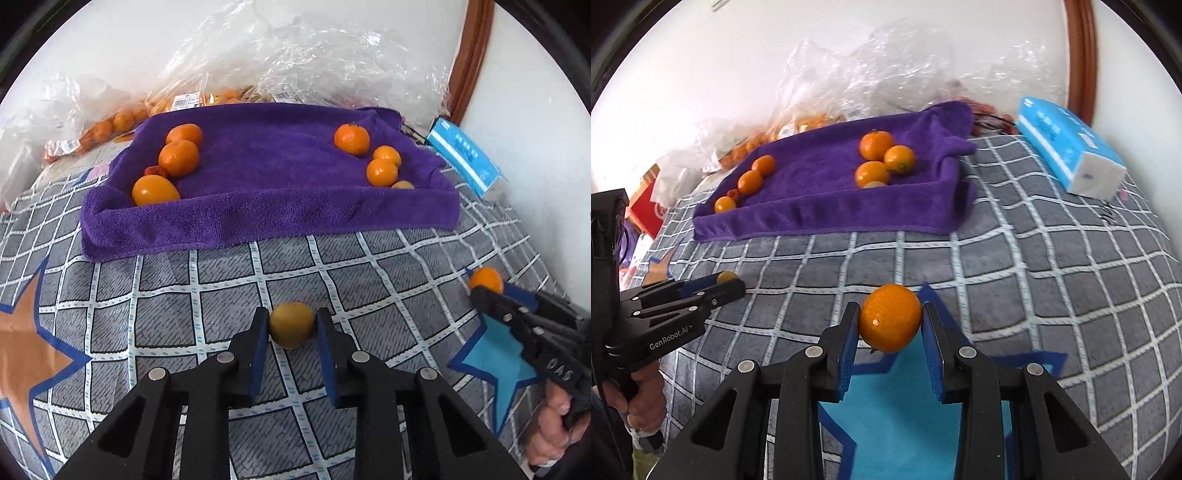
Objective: Organize fruits
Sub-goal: 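Lift both held fruits and carry them over the purple towel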
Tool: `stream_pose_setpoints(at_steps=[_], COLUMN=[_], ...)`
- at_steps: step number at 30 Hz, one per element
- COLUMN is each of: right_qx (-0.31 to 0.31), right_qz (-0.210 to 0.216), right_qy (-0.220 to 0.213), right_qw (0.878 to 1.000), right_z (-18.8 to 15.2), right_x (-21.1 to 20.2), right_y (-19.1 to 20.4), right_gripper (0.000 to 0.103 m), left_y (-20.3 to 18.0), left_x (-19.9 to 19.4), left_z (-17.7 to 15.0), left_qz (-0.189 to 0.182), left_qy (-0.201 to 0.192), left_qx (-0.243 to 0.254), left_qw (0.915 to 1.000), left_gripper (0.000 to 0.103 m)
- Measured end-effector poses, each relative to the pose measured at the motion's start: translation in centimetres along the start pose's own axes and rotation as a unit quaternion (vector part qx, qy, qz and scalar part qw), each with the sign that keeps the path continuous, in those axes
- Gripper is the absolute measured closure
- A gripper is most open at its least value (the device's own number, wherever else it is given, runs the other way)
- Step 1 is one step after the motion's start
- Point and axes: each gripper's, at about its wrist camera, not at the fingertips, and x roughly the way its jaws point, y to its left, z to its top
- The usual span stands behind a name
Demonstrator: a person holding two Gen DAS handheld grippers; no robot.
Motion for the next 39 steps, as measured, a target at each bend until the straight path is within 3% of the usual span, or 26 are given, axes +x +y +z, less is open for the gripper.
stream_pose_setpoints(at_steps=[8,13,21,29,39], right_qx=[-0.002,-0.003,0.015,0.06,0.042], right_qz=[0.004,-0.012,-0.038,-0.024,-0.056], right_qy=[0.004,-0.002,0.006,0.019,-0.024], right_qw=[1.0,1.0,0.999,0.998,0.997], right_z=[0.4,0.5,0.4,0.6,1.7], right_x=[0.5,-0.1,0.8,3.4,0.5], right_y=[2.7,6.1,11.8,15.9,19.2], right_gripper=[0.07,0.07,0.07,0.07,0.07], left_y=[3.3,6.2,12.7,19.1,19.5], left_x=[-2.8,-4.4,-5.4,-5.6,-7.1], left_z=[-0.3,-0.4,-1.0,-2.1,-2.1], left_qz=[-0.011,-0.01,-0.026,-0.05,-0.076], left_qy=[-0.009,-0.015,-0.006,0.009,0.0], left_qx=[-0.037,-0.034,-0.038,-0.07,-0.043], left_qw=[0.9992,0.9992,0.9989,0.9963,0.9961], left_gripper=[0.079,0.079,0.079,0.079,0.079])
